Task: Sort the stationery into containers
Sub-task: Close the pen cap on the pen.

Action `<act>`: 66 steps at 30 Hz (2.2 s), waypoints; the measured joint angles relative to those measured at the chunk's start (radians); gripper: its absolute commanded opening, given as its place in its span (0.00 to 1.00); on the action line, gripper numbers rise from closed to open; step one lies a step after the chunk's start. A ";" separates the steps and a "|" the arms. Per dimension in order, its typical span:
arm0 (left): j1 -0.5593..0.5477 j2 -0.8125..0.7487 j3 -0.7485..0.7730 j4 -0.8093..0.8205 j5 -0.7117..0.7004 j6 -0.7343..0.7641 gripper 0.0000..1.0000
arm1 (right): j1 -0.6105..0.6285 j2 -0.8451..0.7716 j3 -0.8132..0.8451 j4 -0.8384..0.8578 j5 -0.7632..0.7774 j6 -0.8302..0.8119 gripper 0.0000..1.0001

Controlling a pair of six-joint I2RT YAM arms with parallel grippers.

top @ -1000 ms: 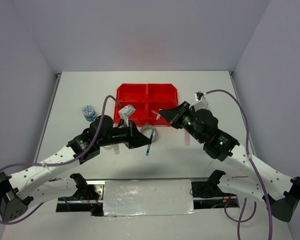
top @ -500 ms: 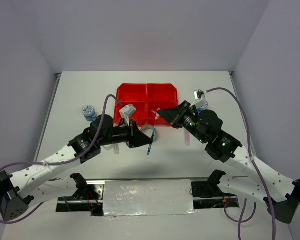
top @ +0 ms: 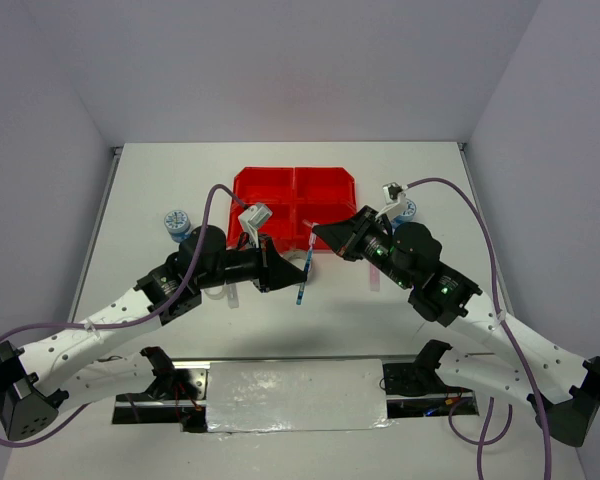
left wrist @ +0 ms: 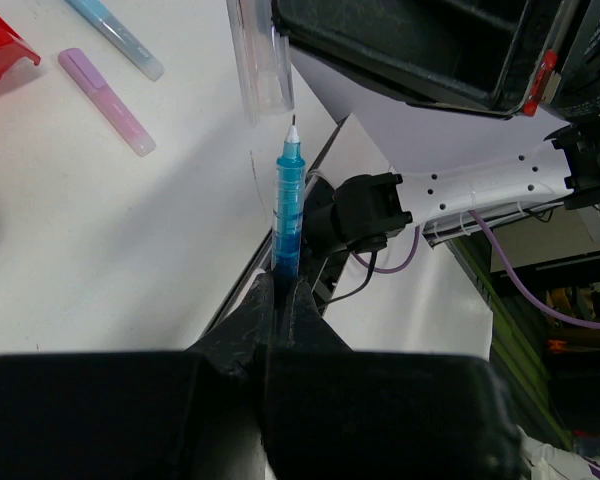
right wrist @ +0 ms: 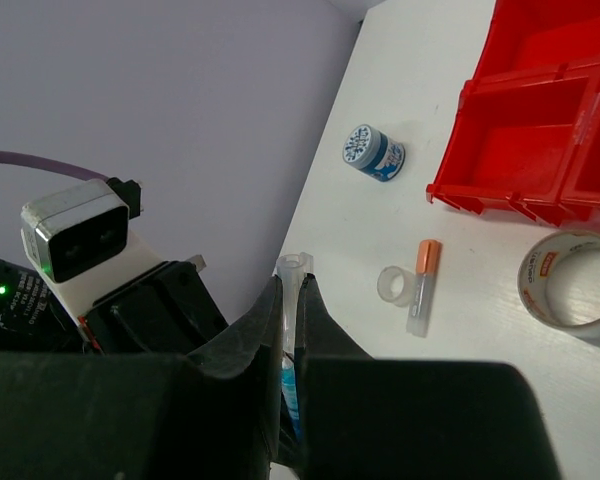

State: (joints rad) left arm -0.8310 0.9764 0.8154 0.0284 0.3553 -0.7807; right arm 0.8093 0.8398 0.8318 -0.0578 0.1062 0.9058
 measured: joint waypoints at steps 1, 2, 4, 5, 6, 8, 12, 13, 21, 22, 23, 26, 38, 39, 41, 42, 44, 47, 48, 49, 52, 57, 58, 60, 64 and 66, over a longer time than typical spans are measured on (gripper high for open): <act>0.000 0.002 0.001 0.000 -0.003 0.000 0.00 | 0.000 0.000 -0.003 0.000 -0.001 0.000 0.00; 0.000 0.004 0.001 -0.001 -0.003 0.001 0.00 | 0.000 0.000 -0.006 0.000 -0.003 -0.002 0.00; 0.000 0.006 0.001 -0.003 -0.005 0.003 0.00 | 0.000 0.000 -0.006 0.000 -0.006 -0.003 0.00; 0.000 0.006 0.001 -0.003 -0.005 0.004 0.00 | 0.001 0.000 -0.006 0.000 -0.008 -0.003 0.00; 0.000 0.006 0.001 -0.003 -0.008 0.008 0.00 | 0.001 0.000 -0.006 0.001 -0.010 -0.003 0.00; 0.000 0.006 0.001 -0.003 -0.010 0.015 0.00 | 0.005 0.000 -0.006 0.003 -0.014 -0.003 0.00; 0.001 0.006 0.001 -0.008 -0.014 0.018 0.00 | 0.007 0.000 -0.006 0.005 -0.016 -0.006 0.00; 0.002 0.006 0.001 -0.008 -0.014 0.018 0.00 | 0.008 0.000 -0.006 0.005 -0.016 -0.006 0.00; 0.019 0.006 0.001 -0.013 -0.014 0.018 0.00 | 0.013 0.000 -0.006 0.006 -0.013 -0.011 0.00; 0.019 0.006 0.001 -0.013 -0.013 0.018 0.00 | 0.013 0.000 -0.006 0.006 -0.013 -0.011 0.00; 0.021 0.006 0.001 -0.013 -0.012 0.018 0.00 | 0.014 0.000 -0.006 0.006 -0.013 -0.012 0.00; 0.025 0.006 0.001 -0.015 -0.009 0.018 0.00 | 0.018 0.002 -0.006 0.007 -0.008 -0.014 0.00; 0.046 0.006 0.001 -0.045 0.011 0.018 0.00 | 0.057 0.027 -0.006 0.021 0.035 -0.044 0.00; 0.048 0.006 0.001 -0.045 0.013 0.018 0.00 | 0.058 0.027 -0.006 0.021 0.037 -0.046 0.00; 0.052 0.006 0.004 -0.044 0.013 0.018 0.00 | 0.061 0.027 -0.006 0.017 0.039 -0.055 0.00; 0.056 0.005 0.006 -0.043 0.014 0.018 0.00 | 0.064 0.027 -0.006 0.014 0.040 -0.059 0.00; 0.059 0.001 0.008 -0.044 0.014 0.018 0.00 | 0.066 0.027 -0.006 0.014 0.046 -0.064 0.00; 0.061 0.000 0.008 -0.045 0.015 0.018 0.00 | 0.068 0.027 -0.006 0.014 0.054 -0.073 0.00; 0.063 0.000 0.008 -0.045 0.016 0.018 0.00 | 0.068 0.027 -0.006 0.014 0.056 -0.077 0.00; 0.063 0.000 0.008 -0.045 0.016 0.018 0.00 | 0.068 0.027 -0.006 0.014 0.056 -0.082 0.00; 0.063 0.000 0.008 -0.047 0.016 0.018 0.00 | 0.068 0.028 -0.006 0.016 0.050 -0.090 0.00; 0.066 0.000 0.009 -0.048 0.017 0.020 0.00 | 0.069 0.035 -0.006 0.039 0.031 -0.090 0.00; 0.067 0.000 0.011 -0.049 0.018 0.021 0.00 | 0.070 0.038 -0.006 0.044 0.031 -0.089 0.00; 0.069 0.001 0.016 -0.054 0.020 0.024 0.00 | 0.070 0.040 -0.006 0.052 0.031 -0.088 0.00; 0.074 0.006 0.045 -0.082 0.024 0.045 0.00 | 0.070 0.040 -0.006 0.066 0.033 -0.085 0.00; 0.078 0.006 0.052 -0.091 0.026 0.049 0.00 | 0.070 0.039 -0.006 0.072 0.035 -0.085 0.00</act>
State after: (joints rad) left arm -0.7528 0.9821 0.8673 -0.0624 0.3809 -0.7315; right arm 0.8791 0.8791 0.8253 0.0139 0.1417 0.8207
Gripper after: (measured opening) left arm 0.044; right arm 0.059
